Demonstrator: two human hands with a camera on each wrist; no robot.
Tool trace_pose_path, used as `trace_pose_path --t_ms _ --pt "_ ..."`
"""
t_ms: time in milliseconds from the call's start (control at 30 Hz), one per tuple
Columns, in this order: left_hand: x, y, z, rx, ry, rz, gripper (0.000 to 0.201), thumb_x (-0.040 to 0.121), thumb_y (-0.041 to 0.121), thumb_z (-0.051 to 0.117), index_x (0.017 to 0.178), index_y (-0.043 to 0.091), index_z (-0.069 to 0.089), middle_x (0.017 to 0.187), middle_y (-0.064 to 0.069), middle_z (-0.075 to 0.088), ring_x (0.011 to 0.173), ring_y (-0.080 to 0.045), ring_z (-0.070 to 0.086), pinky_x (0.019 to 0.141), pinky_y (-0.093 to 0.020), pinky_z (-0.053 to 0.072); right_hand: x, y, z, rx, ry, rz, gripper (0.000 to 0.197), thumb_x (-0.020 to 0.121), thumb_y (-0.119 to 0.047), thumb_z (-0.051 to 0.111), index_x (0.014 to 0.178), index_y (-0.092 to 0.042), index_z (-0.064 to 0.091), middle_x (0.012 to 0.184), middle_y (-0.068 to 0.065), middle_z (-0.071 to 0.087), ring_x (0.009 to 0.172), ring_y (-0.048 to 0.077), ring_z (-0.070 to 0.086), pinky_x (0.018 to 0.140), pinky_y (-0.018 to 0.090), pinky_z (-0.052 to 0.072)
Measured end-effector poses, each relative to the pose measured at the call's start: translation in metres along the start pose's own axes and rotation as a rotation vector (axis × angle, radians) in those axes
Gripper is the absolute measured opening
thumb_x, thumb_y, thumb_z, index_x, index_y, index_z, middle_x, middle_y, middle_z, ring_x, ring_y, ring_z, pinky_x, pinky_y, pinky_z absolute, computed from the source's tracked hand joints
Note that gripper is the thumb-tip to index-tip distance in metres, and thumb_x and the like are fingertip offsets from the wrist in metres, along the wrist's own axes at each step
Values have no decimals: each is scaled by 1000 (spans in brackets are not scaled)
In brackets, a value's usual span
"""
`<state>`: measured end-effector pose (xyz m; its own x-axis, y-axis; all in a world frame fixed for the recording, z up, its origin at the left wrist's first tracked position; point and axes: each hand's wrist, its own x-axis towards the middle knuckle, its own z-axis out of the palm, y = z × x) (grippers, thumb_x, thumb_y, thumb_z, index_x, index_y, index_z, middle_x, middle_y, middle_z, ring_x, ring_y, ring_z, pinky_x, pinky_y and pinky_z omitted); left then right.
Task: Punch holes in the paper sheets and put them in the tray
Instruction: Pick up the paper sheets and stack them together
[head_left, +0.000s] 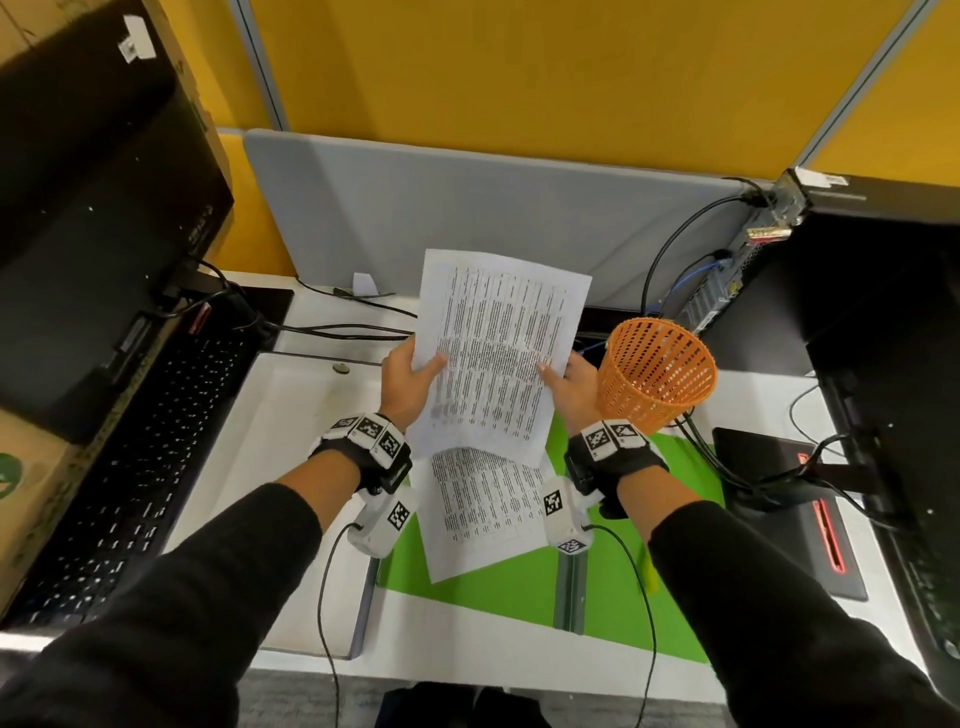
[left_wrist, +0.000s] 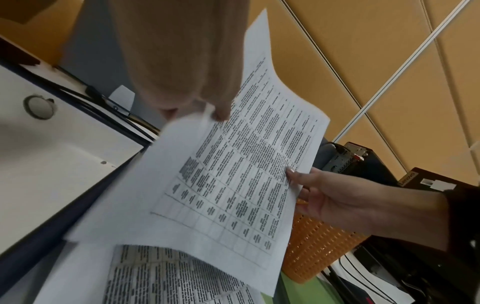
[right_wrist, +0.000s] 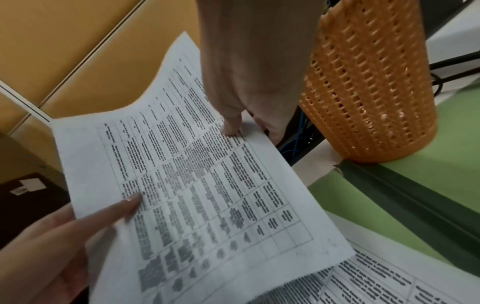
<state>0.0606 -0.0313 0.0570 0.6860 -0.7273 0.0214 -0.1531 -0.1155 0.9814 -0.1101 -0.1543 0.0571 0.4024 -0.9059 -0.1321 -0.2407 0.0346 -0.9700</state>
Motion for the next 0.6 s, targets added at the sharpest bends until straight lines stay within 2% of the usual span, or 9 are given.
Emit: trace_pose_path --t_ms 100,167,233,300,400,467,600 --pt "0 5 -10 -5 19 32 32 94 7 54 125 -2 56 114 -9 65 100 -20 65 92 -38 53 3 9 2 -9 4 58 31 85 0 58 116 1 53 109 18 64 100 29 61 77 33 53" --pt "1 7 -17 3 46 55 32 96 7 52 126 -3 55 115 -10 65 105 -24 64 92 -40 53 -1 23 4 -168 -22 121 40 80 -4 67 116 1 50 105 18 60 99 32 59 73 29 50" --pt "3 7 -22 12 88 70 32 96 7 51 126 -4 54 115 -10 64 106 -24 63 92 -40 53 -7 42 9 -504 -95 201 59 76 -16 74 123 1 43 121 22 52 112 35 52 86 38 46" --pt "4 5 -26 21 131 73 32 97 8 51 126 -4 54 113 -8 64 104 -23 63 92 -41 53 -19 55 16 -817 -162 287 84 74 -30 76 134 3 28 140 23 34 130 37 35 104 44 38" --pt "6 -1 -31 43 174 81 33 96 12 52 126 -1 55 113 -9 65 107 -27 62 92 -47 53 -38 66 30 -968 -214 392 108 71 -40 75 142 3 6 152 26 8 140 39 14 114 48 25" --pt "6 -2 -31 57 180 86 34 96 15 53 127 1 56 114 -10 66 109 -29 62 92 -49 52 -48 75 40 -1046 -198 411 110 68 -46 75 141 2 7 151 27 10 140 39 16 113 45 26" --pt "6 3 -31 51 182 90 33 96 12 53 126 -2 55 114 -13 66 106 -28 64 90 -47 54 -51 80 49 -1078 -91 415 99 61 -47 81 128 -2 25 138 21 30 127 33 34 104 41 40"
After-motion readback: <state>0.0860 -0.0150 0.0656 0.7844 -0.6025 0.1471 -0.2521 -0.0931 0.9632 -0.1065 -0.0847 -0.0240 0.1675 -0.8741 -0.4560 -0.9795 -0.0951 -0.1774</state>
